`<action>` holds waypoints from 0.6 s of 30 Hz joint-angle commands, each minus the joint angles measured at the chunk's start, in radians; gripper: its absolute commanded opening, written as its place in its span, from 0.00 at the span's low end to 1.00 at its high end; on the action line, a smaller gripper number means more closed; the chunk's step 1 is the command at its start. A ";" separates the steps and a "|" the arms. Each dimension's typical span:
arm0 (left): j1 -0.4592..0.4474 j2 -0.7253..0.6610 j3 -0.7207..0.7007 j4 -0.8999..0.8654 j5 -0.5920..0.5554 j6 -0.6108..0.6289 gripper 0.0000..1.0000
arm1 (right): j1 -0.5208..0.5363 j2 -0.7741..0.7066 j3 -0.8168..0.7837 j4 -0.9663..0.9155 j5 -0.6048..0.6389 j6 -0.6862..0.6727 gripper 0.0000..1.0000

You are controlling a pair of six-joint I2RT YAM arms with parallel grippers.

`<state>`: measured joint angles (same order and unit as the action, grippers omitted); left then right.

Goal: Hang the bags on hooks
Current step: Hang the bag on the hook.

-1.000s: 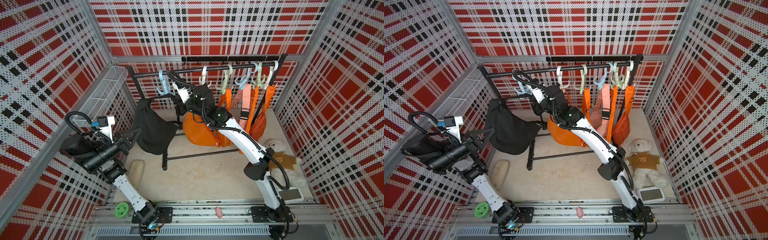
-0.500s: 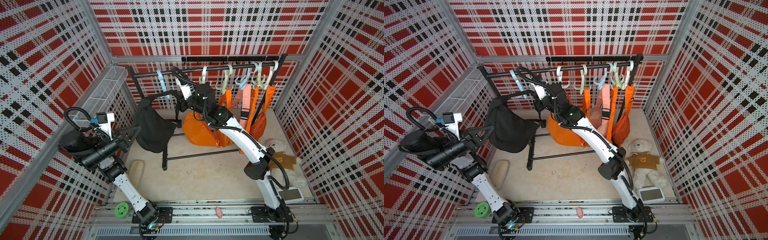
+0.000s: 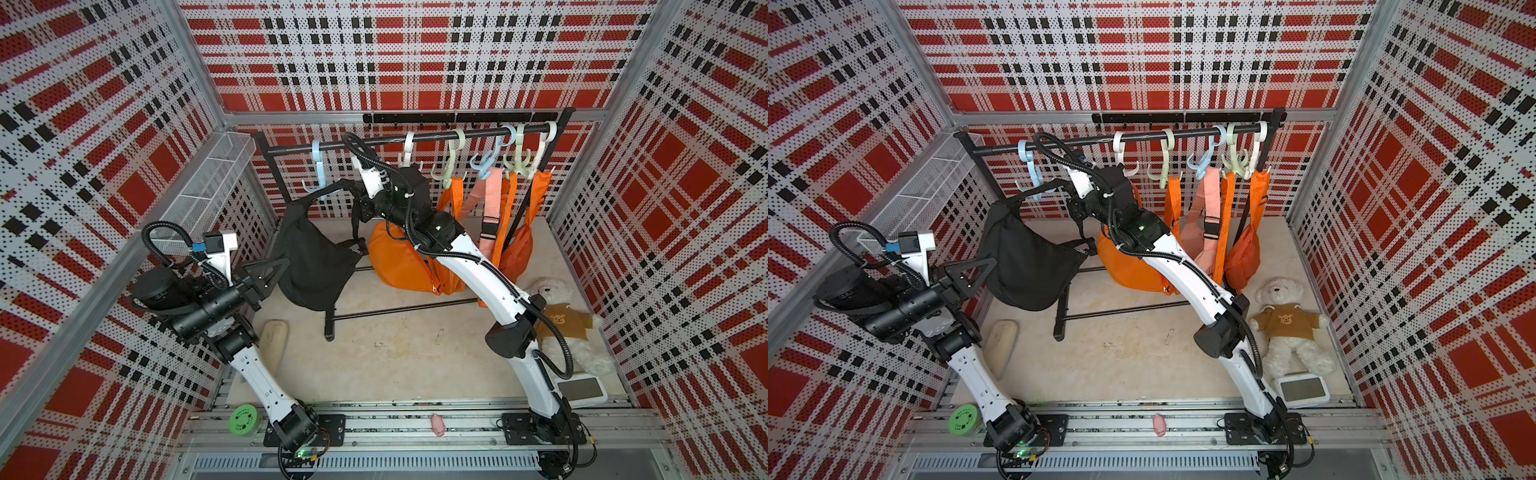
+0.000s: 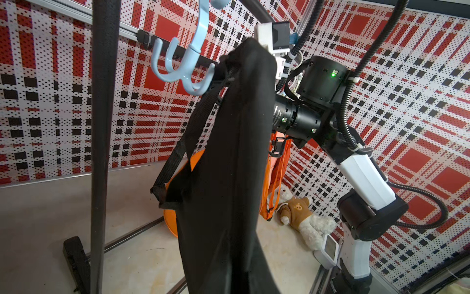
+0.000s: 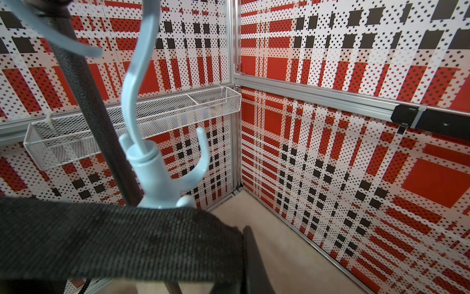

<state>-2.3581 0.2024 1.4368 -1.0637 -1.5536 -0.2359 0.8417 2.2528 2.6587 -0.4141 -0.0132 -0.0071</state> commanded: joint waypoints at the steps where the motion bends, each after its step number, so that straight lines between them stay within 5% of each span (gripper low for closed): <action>1: -0.003 0.044 0.044 -0.099 -0.207 -0.098 0.00 | -0.004 0.023 0.026 0.066 0.018 0.007 0.00; 18: 0.016 0.283 0.259 -0.215 -0.208 -0.131 0.00 | -0.014 0.001 0.014 0.116 0.032 -0.012 0.00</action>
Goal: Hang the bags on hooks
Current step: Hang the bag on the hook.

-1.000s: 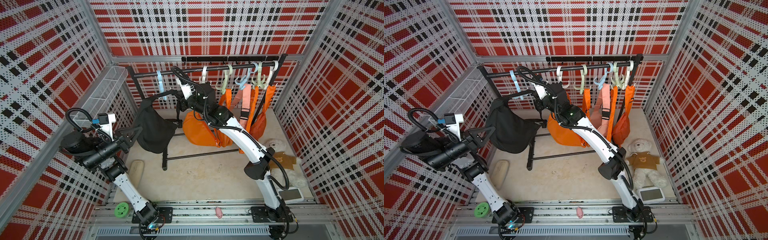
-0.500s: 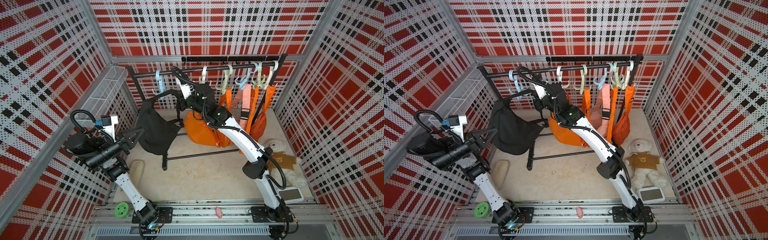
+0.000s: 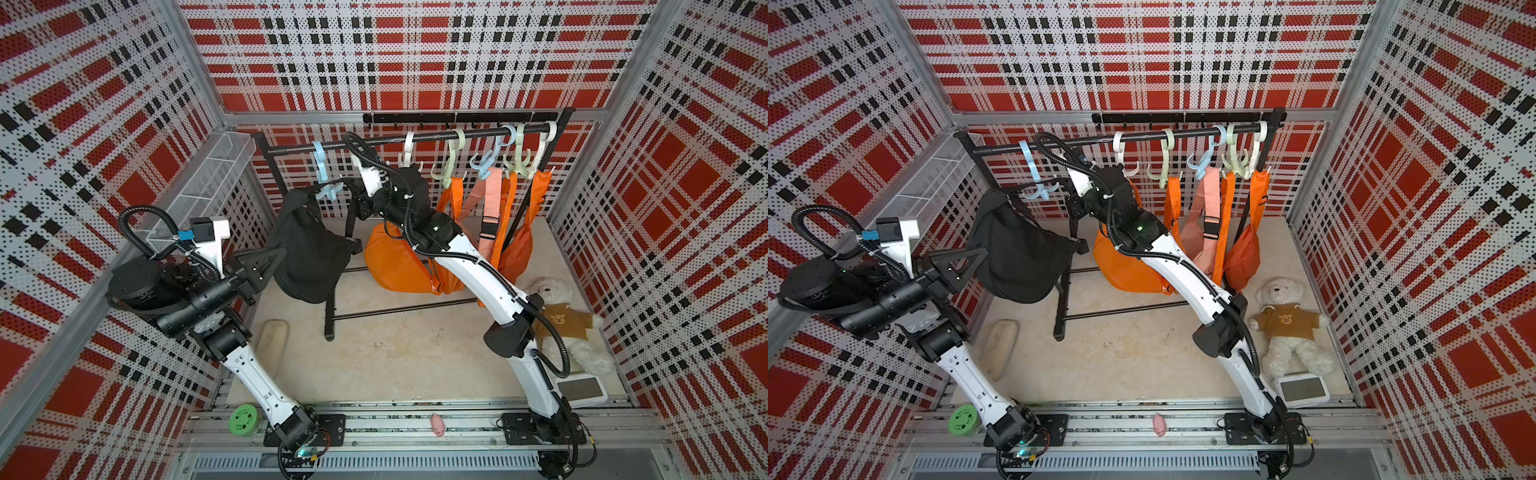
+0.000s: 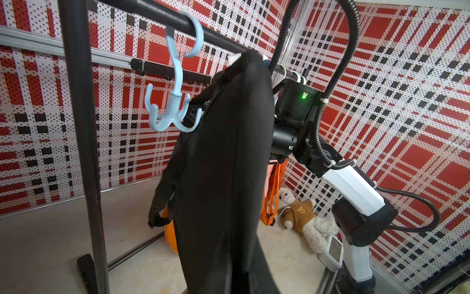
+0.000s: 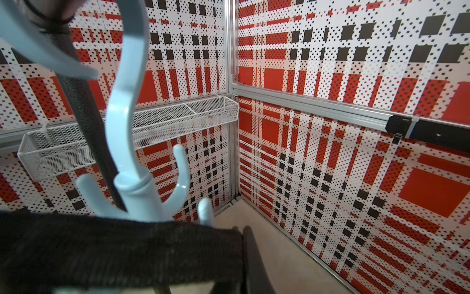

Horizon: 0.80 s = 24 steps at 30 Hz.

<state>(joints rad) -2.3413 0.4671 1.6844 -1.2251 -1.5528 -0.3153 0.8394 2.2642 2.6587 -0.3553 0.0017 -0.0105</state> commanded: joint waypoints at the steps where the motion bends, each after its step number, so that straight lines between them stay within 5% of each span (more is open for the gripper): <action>1: -0.004 0.014 0.003 -0.057 -0.209 -0.060 0.00 | -0.012 -0.009 0.014 0.056 0.017 -0.008 0.00; 8: -0.015 -0.033 -0.168 0.101 -0.211 -0.007 0.00 | -0.011 -0.054 -0.091 0.086 0.009 -0.008 0.00; 11: 0.089 0.019 -0.245 0.246 -0.211 0.057 0.00 | -0.011 -0.122 -0.200 0.137 0.003 -0.008 0.00; 14: 0.360 0.172 -0.328 0.520 -0.185 0.230 0.00 | -0.011 -0.172 -0.271 0.161 0.007 -0.017 0.00; 16: 0.585 0.230 -0.267 0.418 0.107 0.133 0.00 | -0.013 -0.194 -0.295 0.168 0.008 -0.022 0.00; 19: 0.934 0.307 -0.178 0.289 0.385 0.064 0.00 | -0.014 -0.212 -0.297 0.144 0.008 -0.037 0.00; 24: 1.555 0.484 -0.129 0.283 1.099 0.024 0.00 | -0.023 -0.244 -0.315 0.126 0.016 -0.065 0.00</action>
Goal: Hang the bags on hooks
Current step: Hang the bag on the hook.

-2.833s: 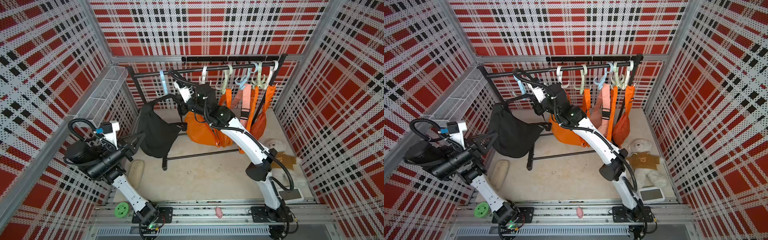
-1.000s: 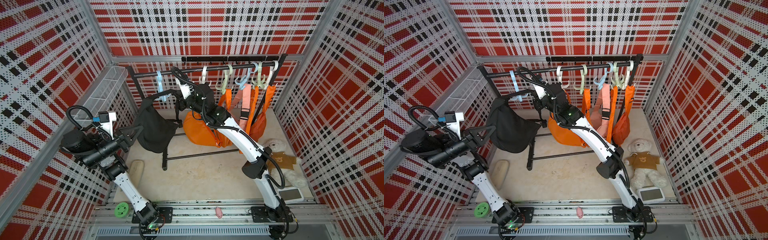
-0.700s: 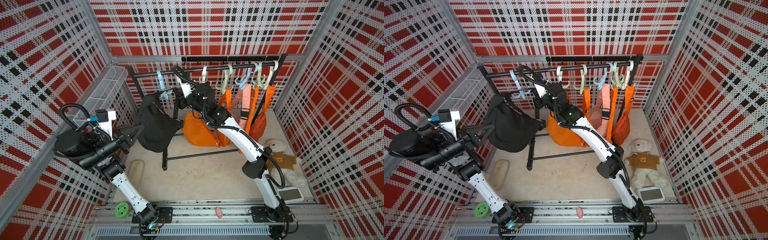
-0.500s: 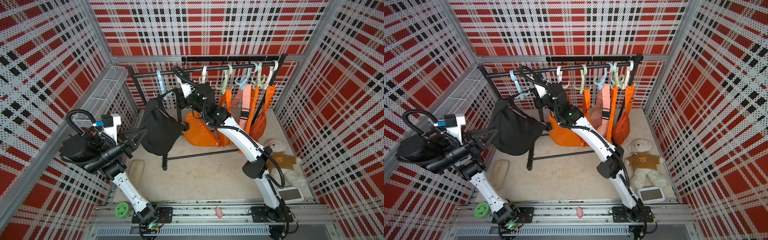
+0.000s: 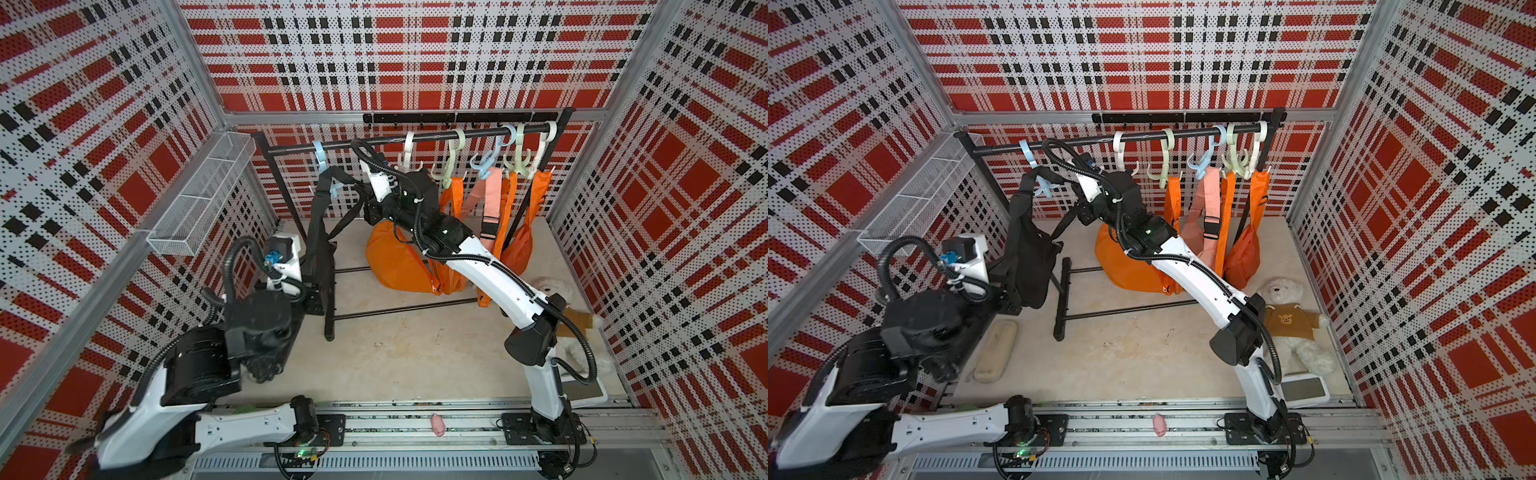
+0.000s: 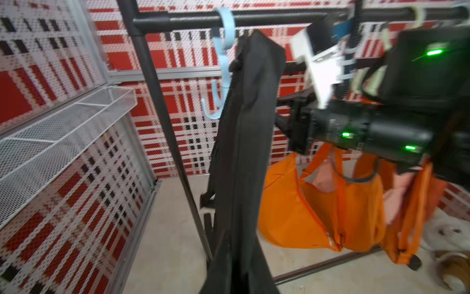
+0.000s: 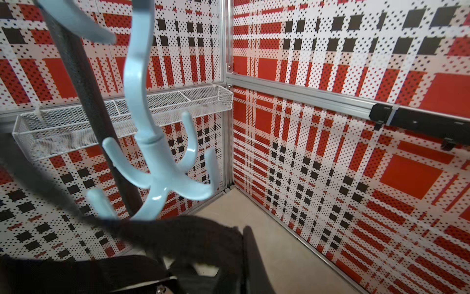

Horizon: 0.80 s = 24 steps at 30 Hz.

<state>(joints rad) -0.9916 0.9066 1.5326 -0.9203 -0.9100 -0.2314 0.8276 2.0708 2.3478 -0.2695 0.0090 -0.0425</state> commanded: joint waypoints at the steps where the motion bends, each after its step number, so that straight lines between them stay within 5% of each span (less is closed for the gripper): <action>1: 0.248 0.027 -0.004 0.021 0.486 -0.075 0.00 | -0.012 -0.052 0.000 0.032 0.003 -0.033 0.00; 3: 0.269 -0.050 -0.072 0.127 0.477 -0.074 0.00 | -0.012 -0.047 0.032 -0.008 0.003 -0.057 0.00; 8: 0.316 -0.093 -0.054 0.058 0.461 -0.064 0.00 | -0.022 0.033 0.168 -0.094 0.003 -0.098 0.00; 17: 0.515 -0.067 -0.087 0.038 0.680 -0.073 0.00 | -0.025 0.151 0.293 -0.113 -0.015 -0.102 0.00; 24: 0.530 -0.059 -0.131 0.051 0.707 -0.081 0.00 | -0.027 0.212 0.333 -0.116 -0.039 -0.088 0.00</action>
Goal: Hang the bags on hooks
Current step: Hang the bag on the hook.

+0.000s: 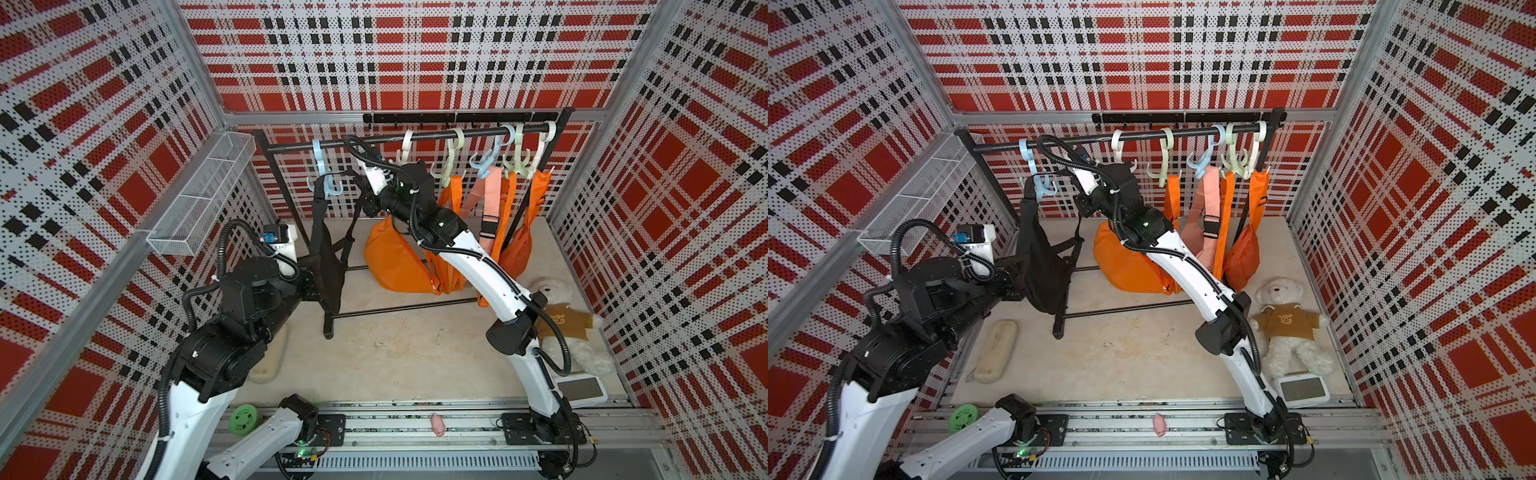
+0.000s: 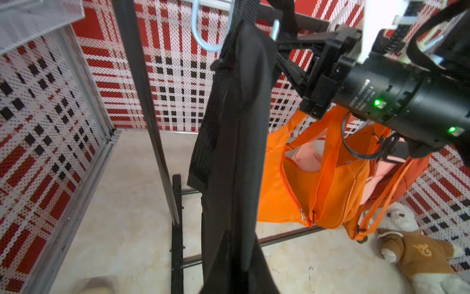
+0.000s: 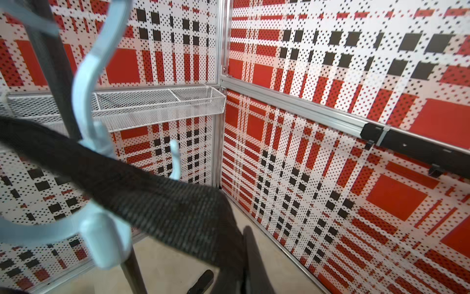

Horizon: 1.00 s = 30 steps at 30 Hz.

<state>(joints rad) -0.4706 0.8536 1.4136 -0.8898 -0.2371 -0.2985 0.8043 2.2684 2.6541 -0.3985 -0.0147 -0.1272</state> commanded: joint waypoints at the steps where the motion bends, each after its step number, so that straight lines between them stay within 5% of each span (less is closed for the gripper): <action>1: 0.012 -0.002 -0.015 0.022 0.040 -0.013 0.00 | -0.004 0.014 0.018 0.013 -0.019 -0.003 0.00; 18: 0.046 -0.004 -0.123 0.040 0.087 -0.041 0.02 | 0.028 -0.104 -0.237 0.054 -0.015 -0.021 0.04; 21: 0.046 0.000 -0.125 -0.001 0.104 -0.014 0.69 | 0.032 -0.185 -0.349 0.094 0.009 -0.013 0.57; 23: 0.046 0.006 -0.132 -0.029 0.084 0.001 0.98 | 0.037 -0.243 -0.406 0.097 0.033 -0.020 0.72; 25: 0.039 -0.004 -0.160 -0.031 0.046 0.010 0.99 | 0.044 -0.299 -0.439 0.062 0.064 -0.037 0.99; 30: -0.033 -0.104 -0.280 0.046 -0.125 0.045 0.99 | 0.052 -0.535 -0.717 0.066 0.174 -0.051 1.00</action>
<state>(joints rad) -0.4652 0.8089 1.1862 -0.8818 -0.2478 -0.2813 0.8516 1.8694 2.0548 -0.3855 0.0696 -0.1543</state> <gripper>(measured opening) 0.994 0.998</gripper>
